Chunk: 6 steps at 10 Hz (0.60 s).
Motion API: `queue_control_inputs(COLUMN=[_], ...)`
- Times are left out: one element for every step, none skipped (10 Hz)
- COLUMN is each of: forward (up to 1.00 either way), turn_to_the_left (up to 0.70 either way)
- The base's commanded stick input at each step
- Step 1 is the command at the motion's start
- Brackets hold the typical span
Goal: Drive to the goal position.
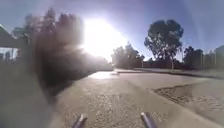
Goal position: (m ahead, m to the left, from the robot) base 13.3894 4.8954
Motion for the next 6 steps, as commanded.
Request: queue_control_inputs(forward=[0.93, 0.93, 0.93, 0.93, 0.93, 0.93], turn_to_the_left=[0.00, 0.00, 0.00, 0.00, 0.04, 0.19])
